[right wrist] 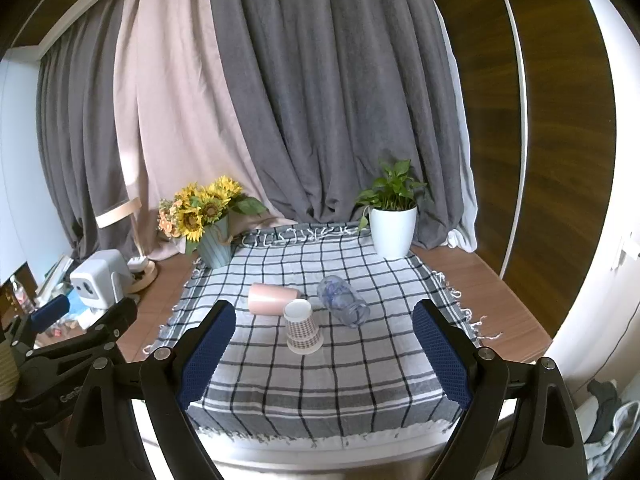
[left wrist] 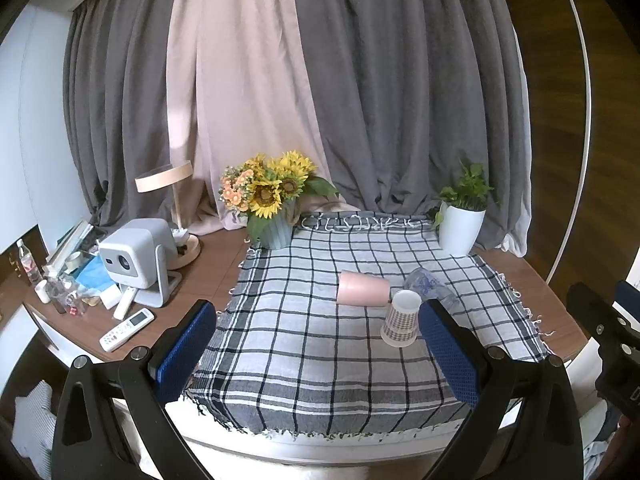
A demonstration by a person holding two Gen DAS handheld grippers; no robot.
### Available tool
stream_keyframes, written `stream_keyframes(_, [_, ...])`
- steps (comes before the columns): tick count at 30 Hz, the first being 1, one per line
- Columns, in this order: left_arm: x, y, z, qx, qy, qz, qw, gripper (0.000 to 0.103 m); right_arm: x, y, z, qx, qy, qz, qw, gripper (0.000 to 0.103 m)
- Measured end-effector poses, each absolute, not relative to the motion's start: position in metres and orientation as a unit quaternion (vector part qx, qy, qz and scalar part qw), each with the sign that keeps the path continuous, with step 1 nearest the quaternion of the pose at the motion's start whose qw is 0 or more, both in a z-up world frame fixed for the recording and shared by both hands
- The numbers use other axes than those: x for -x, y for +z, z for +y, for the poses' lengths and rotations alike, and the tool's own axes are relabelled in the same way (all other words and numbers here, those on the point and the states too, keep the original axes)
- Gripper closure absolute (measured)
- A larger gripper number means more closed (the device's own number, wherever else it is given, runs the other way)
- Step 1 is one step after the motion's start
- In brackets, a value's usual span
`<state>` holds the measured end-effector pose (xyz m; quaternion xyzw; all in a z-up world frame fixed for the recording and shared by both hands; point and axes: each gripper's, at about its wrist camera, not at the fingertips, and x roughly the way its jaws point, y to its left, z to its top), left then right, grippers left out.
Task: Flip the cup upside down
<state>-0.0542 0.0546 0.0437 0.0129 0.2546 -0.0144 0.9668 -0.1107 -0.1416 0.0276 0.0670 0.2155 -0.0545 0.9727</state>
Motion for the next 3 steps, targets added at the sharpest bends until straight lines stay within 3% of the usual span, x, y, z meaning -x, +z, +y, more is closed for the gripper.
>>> stream_keyframes(3, [0.0504, 0.0455, 0.0552, -0.015, -0.02, 0.256, 0.966, 0.0, 0.1105, 0.0278, -0.1425, -0.067, -0.054, 0.217, 0.972, 0.013])
